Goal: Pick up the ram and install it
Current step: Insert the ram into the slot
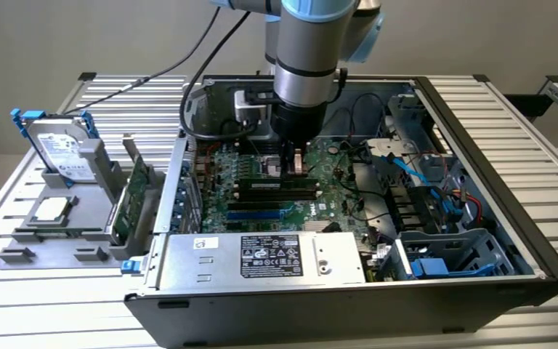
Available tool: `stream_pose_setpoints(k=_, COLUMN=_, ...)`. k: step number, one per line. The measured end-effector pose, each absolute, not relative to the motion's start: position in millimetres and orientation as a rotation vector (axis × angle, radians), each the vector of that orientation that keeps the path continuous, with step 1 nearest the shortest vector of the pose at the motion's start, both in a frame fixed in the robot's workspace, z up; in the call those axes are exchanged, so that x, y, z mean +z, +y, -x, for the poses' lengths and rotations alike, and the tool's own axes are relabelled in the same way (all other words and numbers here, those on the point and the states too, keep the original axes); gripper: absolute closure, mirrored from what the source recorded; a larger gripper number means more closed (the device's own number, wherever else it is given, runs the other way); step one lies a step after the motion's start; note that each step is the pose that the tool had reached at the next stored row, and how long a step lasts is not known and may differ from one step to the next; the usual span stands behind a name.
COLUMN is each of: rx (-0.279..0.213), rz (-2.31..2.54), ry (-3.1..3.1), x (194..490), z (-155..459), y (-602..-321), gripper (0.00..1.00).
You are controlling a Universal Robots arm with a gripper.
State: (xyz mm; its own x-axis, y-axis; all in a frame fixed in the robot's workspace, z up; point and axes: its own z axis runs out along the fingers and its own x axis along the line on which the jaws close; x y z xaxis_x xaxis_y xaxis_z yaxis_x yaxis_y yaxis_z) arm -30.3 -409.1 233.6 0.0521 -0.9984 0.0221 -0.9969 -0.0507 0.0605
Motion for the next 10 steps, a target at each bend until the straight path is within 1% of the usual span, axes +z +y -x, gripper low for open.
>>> stream_pose_setpoints(k=10, rx=-0.039, rz=-2.235, ry=-2.123, x=229.6, z=30.2, y=-409.4, gripper=0.86)
